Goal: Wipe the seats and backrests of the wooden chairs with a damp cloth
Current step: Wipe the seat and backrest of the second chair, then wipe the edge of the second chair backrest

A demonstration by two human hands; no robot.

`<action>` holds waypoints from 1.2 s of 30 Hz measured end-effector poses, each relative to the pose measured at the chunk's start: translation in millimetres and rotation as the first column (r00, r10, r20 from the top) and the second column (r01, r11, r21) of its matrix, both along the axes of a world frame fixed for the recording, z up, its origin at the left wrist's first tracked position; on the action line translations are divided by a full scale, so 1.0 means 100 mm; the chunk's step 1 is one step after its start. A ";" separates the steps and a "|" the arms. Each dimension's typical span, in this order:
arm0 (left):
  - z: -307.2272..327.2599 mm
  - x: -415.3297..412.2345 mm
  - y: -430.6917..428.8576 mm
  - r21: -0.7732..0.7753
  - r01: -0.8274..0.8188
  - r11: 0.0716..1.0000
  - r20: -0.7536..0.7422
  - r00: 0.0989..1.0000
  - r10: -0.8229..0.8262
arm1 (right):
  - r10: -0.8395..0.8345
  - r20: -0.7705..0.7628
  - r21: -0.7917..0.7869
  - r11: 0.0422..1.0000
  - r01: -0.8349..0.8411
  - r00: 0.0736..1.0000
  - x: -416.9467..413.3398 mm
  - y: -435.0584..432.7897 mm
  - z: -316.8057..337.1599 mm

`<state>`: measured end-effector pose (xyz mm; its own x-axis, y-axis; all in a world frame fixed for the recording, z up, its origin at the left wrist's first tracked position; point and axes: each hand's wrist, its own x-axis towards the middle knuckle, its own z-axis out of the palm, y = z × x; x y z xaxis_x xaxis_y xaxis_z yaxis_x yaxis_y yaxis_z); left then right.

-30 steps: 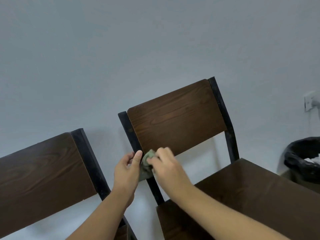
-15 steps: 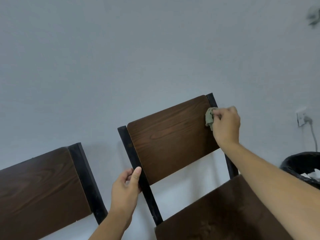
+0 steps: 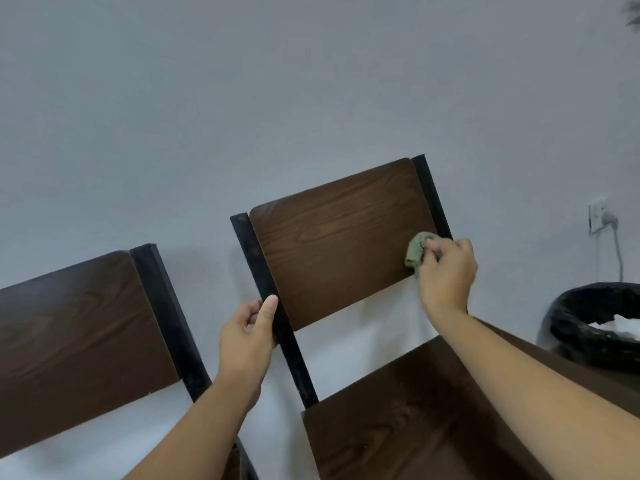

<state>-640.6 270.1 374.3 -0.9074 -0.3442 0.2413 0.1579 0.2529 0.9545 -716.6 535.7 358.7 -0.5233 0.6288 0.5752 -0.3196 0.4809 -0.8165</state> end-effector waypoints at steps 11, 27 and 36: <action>0.31 0.64 -0.43 -0.041 0.056 0.998 0.229 0.972 -0.046 | 0.407 -0.128 0.266 0.893 -0.364 0.904 0.77 -1.79 0.05; -0.38 3.99 -3.21 -0.303 -0.407 0.862 0.072 0.892 0.446 | 0.847 0.399 0.323 0.227 -0.919 0.350 3.10 -4.19 -0.28; -1.34 6.33 -3.66 -0.430 -0.517 0.740 0.296 0.694 0.656 | 0.756 0.653 0.470 -0.346 -0.812 0.056 5.30 -5.22 -0.85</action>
<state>-7.3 -95.7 240.3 -0.5728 -0.8152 0.0852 -0.4996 0.4297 0.7521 -186.4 14.2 273.7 -0.2055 -0.9328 0.2959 -0.8827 0.0461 -0.4677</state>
